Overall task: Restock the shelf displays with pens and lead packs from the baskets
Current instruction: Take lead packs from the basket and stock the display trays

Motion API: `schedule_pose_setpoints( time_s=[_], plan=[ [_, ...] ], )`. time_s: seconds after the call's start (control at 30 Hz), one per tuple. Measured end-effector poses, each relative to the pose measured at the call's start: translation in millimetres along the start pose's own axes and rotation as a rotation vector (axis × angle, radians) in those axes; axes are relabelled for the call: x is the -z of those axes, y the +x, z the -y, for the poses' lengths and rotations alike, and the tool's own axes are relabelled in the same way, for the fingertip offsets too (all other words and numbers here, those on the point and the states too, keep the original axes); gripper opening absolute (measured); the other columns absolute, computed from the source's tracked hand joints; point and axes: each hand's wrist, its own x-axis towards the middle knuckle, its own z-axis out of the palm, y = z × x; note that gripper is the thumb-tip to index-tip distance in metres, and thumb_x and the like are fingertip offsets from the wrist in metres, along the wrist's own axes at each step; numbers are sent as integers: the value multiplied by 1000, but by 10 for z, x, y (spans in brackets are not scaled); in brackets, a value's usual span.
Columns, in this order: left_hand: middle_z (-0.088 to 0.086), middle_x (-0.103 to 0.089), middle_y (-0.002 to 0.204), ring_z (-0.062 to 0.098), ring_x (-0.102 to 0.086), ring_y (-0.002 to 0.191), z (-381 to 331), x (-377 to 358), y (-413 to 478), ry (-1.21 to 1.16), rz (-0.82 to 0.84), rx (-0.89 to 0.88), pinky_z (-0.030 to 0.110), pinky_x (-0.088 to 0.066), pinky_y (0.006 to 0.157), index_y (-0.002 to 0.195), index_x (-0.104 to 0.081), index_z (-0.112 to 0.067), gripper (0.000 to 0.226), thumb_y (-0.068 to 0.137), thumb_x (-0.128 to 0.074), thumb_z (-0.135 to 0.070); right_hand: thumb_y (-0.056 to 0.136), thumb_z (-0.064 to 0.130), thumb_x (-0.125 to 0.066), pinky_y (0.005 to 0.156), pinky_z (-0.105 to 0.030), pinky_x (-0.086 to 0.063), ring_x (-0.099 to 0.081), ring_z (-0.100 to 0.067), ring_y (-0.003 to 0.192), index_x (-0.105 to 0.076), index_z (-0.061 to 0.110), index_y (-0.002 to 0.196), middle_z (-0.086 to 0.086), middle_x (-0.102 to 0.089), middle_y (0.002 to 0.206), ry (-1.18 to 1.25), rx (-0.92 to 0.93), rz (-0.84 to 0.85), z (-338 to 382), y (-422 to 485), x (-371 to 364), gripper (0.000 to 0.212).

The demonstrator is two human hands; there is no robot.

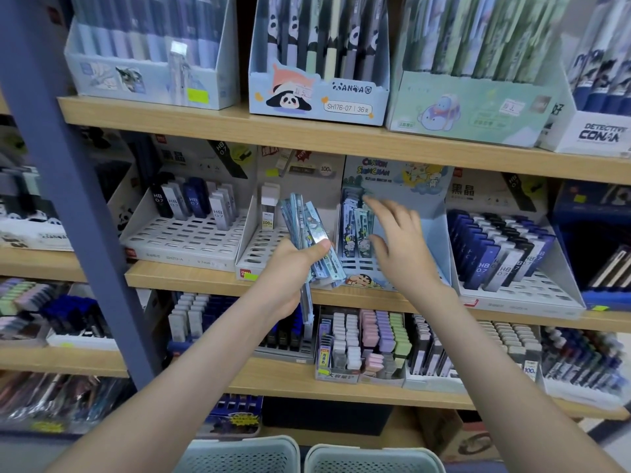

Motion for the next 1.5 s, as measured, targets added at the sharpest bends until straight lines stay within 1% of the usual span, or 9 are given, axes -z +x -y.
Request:
schedule_pose_setpoints(
  time_s=[0.13, 0.37, 0.57, 0.8, 1.0, 1.1, 1.17, 1.37, 1.5],
  plan=[
    [5, -67, 96, 17, -65, 85, 0, -8, -5, 3, 9, -19, 30, -53, 79, 97, -56, -17, 9, 94, -60, -9, 86, -5, -54, 91, -50, -43, -37, -28, 113, -47, 13, 137, -16, -50, 133, -134, 174, -21, -43, -4, -56, 54],
    [7, -67, 97, 19, -66, 84, -27, -3, -49, 6, 33, -10, 29, -57, 72, 100, -57, -13, 8, 94, -60, -9, 90, 11, -53, 97, -42, -33, -33, -23, 116, -43, 16, 140, -11, -48, 135, -96, 110, -97, -38, -91, -32, 51],
    [11, -69, 106, 18, -66, 86, -60, 1, -124, 24, 50, -1, 26, -55, 64, 119, -58, -5, 26, 94, -61, -12, 79, 34, -75, 66, -18, -41, -50, -8, 76, -49, 28, 104, 3, -54, 84, 457, -205, 362, 486, -182, 160, 36],
    [9, -68, 96, 18, -66, 81, -86, -28, -237, 41, 96, 7, 24, -56, 62, 121, -56, -1, 28, 95, -58, -12, 87, 13, -68, 69, -23, -51, -59, -11, 70, -59, 17, 98, -3, -62, 80, 730, -457, 368, 530, -224, 251, 15],
    [8, -67, 114, 19, -59, 108, -76, -25, -255, 164, 66, 39, 37, -38, 104, 121, -52, -5, 37, 90, -67, -15, 90, 7, -61, 71, -31, -52, -57, -12, 62, -59, 12, 97, -2, -56, 76, 1001, -690, 18, 310, -225, 366, 9],
    [3, -68, 102, 4, -58, 82, -68, -19, -238, 154, 50, 47, 9, -45, 65, 119, -51, -3, 27, 93, -60, -6, 91, 13, -62, 76, -30, -49, -57, -13, 66, -60, 17, 97, 0, -57, 78, 962, -705, -109, 137, -247, 431, 8],
    [5, -68, 107, -1, -56, 76, -63, -12, -219, 149, 29, 53, 6, -36, 46, 121, -51, -3, 27, 95, -58, -5, 91, 17, -63, 76, -28, -50, -58, -10, 67, -63, 20, 98, 1, -57, 79, 900, -684, -132, 65, -260, 465, 8],
    [3, -67, 90, 0, -62, 64, -49, -21, -174, 132, -21, 37, 6, -40, 41, 115, -55, 0, 21, 94, -56, 0, 89, 14, -65, 66, -19, -50, -56, -9, 75, -60, 18, 95, 0, -61, 88, 769, -571, -218, -12, -243, 463, 9],
    [-1, -67, 91, 7, -62, 80, -39, -39, -159, 134, -15, 27, 15, -41, 57, 112, -56, -6, 20, 93, -58, -2, 89, 13, -65, 70, -22, -53, -60, -10, 78, -62, 21, 93, 0, -63, 89, 714, -511, -229, 17, -169, 441, 10]
  ],
)
